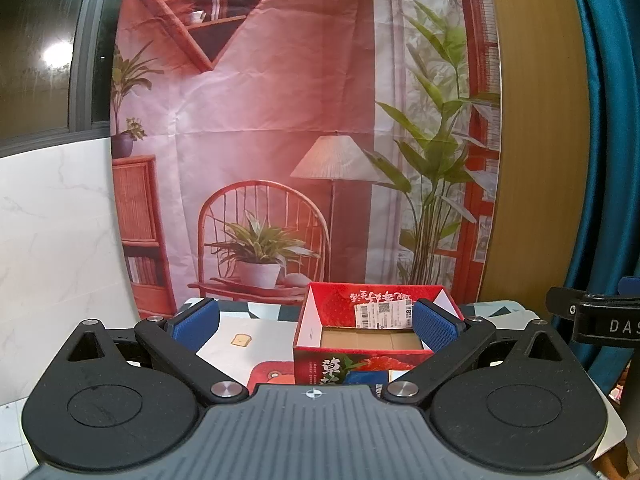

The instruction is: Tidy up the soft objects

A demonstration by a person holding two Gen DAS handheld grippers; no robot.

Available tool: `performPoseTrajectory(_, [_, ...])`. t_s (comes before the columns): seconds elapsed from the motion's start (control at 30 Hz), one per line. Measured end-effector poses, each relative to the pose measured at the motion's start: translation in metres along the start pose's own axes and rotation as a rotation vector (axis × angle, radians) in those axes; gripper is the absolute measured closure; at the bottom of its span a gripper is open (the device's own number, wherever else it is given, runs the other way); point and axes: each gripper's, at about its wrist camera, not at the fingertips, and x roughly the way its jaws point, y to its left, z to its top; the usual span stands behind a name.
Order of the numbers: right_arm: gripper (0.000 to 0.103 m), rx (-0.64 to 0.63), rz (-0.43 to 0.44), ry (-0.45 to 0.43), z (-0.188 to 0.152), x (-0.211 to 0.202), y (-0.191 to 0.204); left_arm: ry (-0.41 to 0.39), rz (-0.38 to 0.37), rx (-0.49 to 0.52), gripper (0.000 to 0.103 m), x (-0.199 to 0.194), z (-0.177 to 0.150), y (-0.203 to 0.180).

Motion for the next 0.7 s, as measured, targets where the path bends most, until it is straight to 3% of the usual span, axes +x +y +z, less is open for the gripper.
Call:
performPoseTrajectory(0.53, [0.0,-0.003,-0.013,-0.033,0.005,-0.013,0.003,-0.01,-0.018,0.009,0.0,-0.001,-0.001,-0.005])
performPoseTrajectory(0.7, [0.0,-0.003,0.005,-0.006,0.005,-0.006,0.007,-0.009,-0.005,-0.015,0.0,-0.002,0.0,0.001])
